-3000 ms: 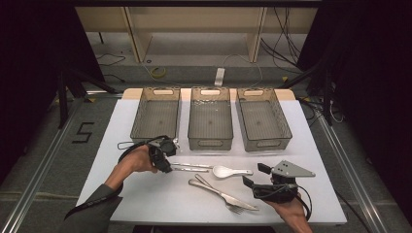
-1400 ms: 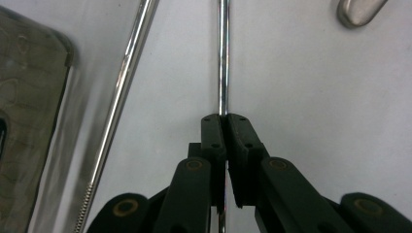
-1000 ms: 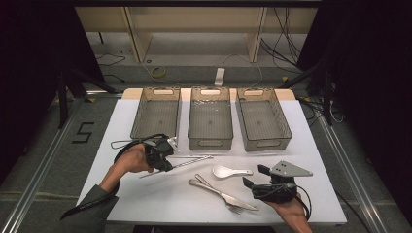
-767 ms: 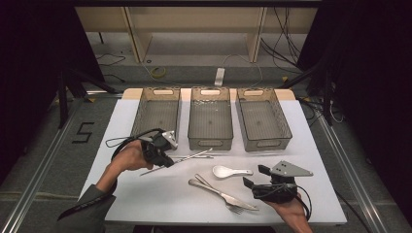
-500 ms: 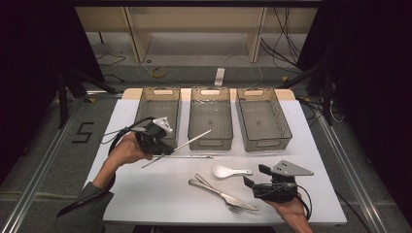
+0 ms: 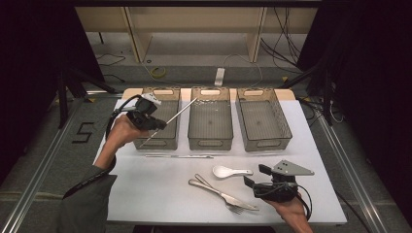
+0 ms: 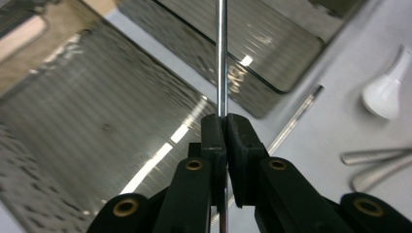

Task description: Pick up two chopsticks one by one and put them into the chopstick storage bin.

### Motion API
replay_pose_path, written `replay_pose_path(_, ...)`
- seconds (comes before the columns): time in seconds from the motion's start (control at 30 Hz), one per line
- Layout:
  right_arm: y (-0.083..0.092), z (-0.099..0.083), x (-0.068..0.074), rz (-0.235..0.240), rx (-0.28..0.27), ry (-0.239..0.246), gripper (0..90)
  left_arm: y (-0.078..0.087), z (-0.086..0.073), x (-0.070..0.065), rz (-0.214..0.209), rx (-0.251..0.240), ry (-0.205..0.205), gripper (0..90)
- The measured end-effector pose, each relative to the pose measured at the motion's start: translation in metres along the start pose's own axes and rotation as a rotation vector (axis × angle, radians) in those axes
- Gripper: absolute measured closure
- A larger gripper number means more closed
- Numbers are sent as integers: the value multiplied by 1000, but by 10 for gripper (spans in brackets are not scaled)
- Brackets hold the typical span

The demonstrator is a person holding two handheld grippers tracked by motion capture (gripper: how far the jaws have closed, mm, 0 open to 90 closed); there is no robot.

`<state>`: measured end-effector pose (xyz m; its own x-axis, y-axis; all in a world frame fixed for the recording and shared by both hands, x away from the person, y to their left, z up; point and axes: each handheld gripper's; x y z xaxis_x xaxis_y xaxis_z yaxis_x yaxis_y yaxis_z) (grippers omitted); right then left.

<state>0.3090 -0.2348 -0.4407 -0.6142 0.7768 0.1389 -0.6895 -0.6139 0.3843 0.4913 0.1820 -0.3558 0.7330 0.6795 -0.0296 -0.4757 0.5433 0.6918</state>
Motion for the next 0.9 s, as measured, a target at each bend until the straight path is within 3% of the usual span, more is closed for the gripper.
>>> replay_pose_path(0.3,0,0,0,5,3,-2,279,-8,6,32,104,-22,72,856)
replay_pose_path(0.57,0,0,0,10,-1,-6,278,-16,7,50,149,-36,113,856)
replay_pose_path(0.9,0,0,0,14,-2,-4,278,-30,-11,67,183,-24,172,856)
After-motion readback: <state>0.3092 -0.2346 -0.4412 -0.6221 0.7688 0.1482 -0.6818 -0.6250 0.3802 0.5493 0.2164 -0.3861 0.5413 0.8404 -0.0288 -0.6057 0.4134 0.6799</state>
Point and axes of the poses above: each handheld gripper's, and its own axes: y roughly backward along the jaws, z roughly out of its top, x roughly to its left, and after that the axes turned 8 degrees about -x, right-handed
